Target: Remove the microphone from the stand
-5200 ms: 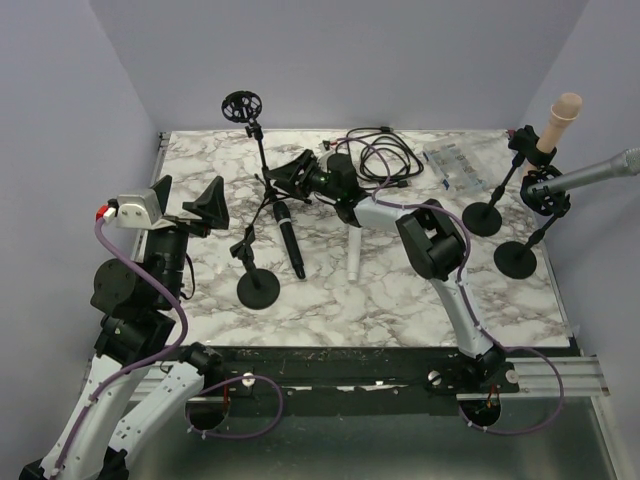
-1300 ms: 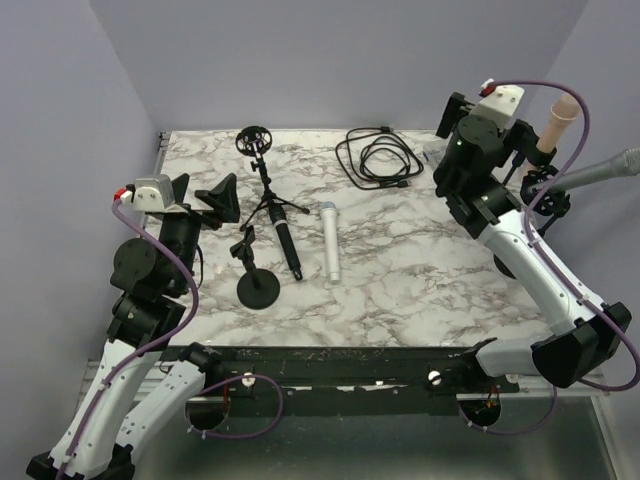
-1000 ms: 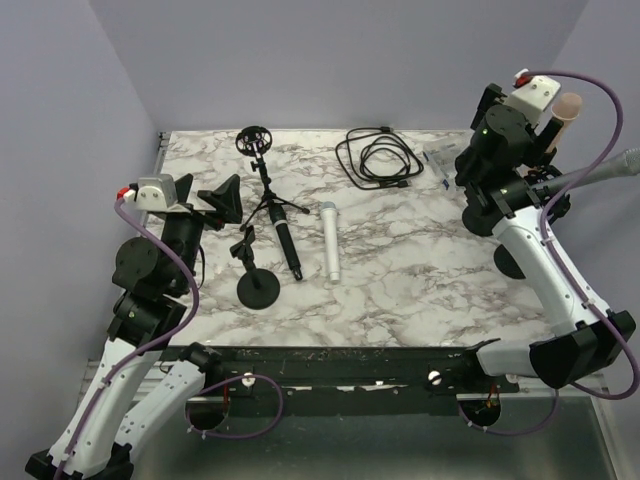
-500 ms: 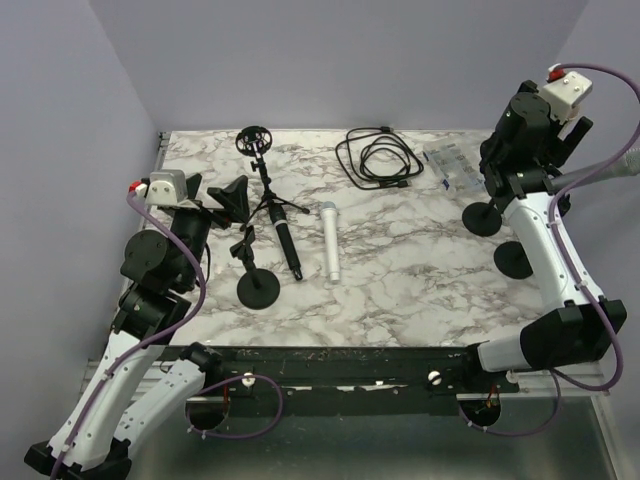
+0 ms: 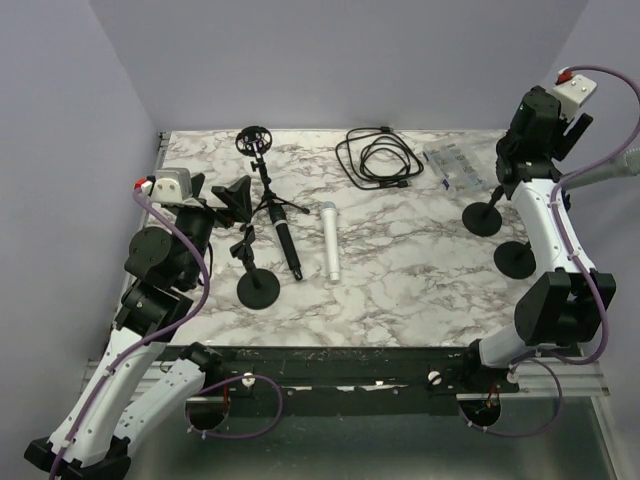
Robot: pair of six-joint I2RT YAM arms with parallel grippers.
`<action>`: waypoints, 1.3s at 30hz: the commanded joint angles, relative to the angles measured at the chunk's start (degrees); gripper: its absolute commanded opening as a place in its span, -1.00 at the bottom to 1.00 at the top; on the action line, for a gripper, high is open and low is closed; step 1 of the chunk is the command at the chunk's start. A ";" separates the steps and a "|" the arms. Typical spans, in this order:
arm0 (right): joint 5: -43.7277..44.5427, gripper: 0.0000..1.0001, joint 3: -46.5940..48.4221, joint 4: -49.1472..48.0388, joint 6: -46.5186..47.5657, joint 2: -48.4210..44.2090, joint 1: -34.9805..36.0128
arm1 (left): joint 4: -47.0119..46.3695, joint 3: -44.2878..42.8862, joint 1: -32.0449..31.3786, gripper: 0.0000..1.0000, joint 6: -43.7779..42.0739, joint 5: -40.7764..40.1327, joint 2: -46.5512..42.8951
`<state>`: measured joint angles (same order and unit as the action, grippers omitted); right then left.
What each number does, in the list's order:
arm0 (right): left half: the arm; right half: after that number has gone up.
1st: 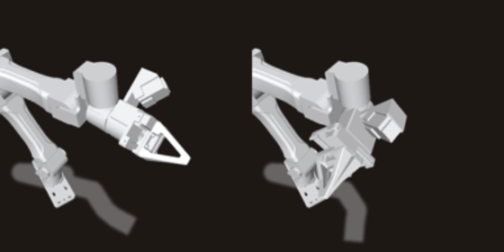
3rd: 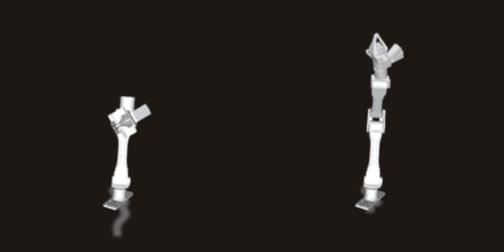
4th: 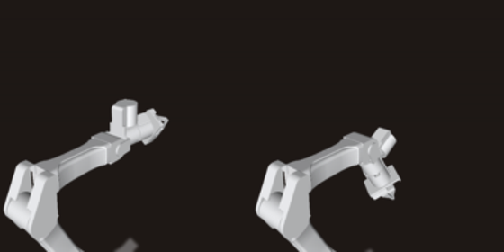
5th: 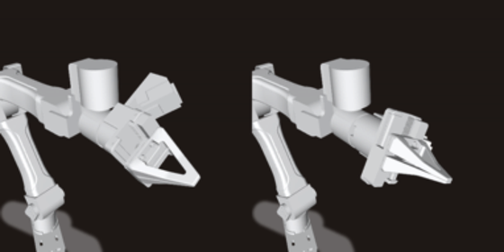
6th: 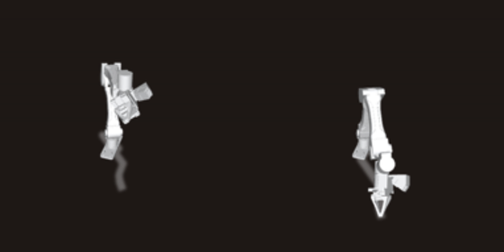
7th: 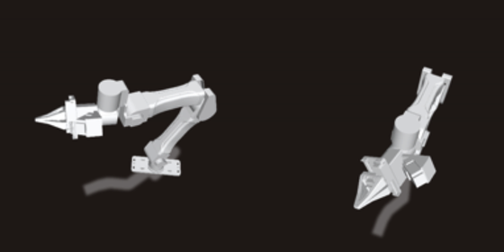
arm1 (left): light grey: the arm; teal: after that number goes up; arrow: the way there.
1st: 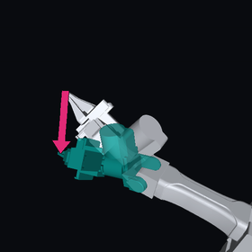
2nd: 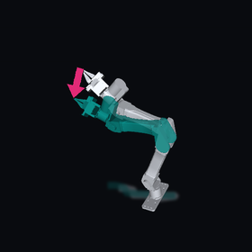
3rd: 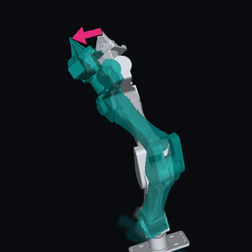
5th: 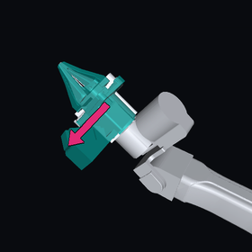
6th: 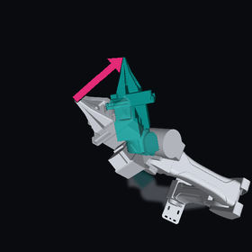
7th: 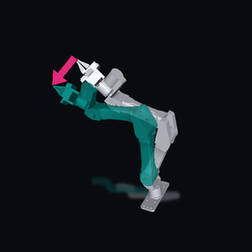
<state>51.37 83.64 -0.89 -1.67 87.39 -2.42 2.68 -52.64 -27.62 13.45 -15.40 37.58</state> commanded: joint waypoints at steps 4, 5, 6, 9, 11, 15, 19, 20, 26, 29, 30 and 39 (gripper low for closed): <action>-13.34 0.35 -1.08 -3.40 -0.35 0.89 -0.02 | -0.48 -0.37 -0.39 0.90 -1.06 -0.87 0.29; -14.49 0.28 -1.19 -3.21 -0.35 0.94 -0.02 | -0.48 -0.36 -0.33 0.90 -1.05 -0.77 0.43; -15.48 0.20 -1.32 -2.98 -0.48 0.93 0.03 | -0.36 -0.43 -0.33 0.90 -1.06 -0.70 0.59; -18.06 -0.05 -1.92 -1.94 -2.15 0.10 0.02 | -0.23 -0.51 -0.32 0.90 -0.97 -0.50 0.74; -22.06 -0.18 -2.83 -1.78 -3.36 -0.89 0.04 | -0.22 -0.53 -0.34 0.90 -0.97 -0.51 0.75; -28.60 -0.45 -2.68 0.76 -6.66 -2.12 0.11 | -0.22 -0.53 -0.32 0.90 -0.97 -0.43 0.90; -36.43 -0.58 -2.02 5.53 -9.11 -3.60 0.20 | -0.22 -0.58 -0.34 0.90 -0.80 -0.16 1.08; -38.59 -0.59 -2.17 5.94 -9.12 -4.11 0.30 | -0.22 -0.57 -0.33 0.90 -0.71 -0.03 1.16; -53.23 -0.66 -4.84 5.90 -7.55 -9.28 1.57 | -0.05 -0.71 -0.41 0.89 -0.27 0.90 1.96; -59.74 -0.67 -6.44 5.13 -6.40 -11.99 2.33 | -0.05 -0.71 -0.46 0.89 -0.26 0.98 2.30; -62.81 -0.67 -7.16 4.45 -5.95 -12.78 2.33 | -0.04 -0.71 -0.51 0.89 -0.26 1.14 2.35; -85.84 -0.81 -6.57 10.28 4.77 -10.38 11.20 | -2.32 -1.00 -2.03 0.89 -2.43 16.08 6.16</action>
<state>-20.75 74.39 6.48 -1.83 75.44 5.74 2.61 -52.69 -28.47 12.78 -10.31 42.19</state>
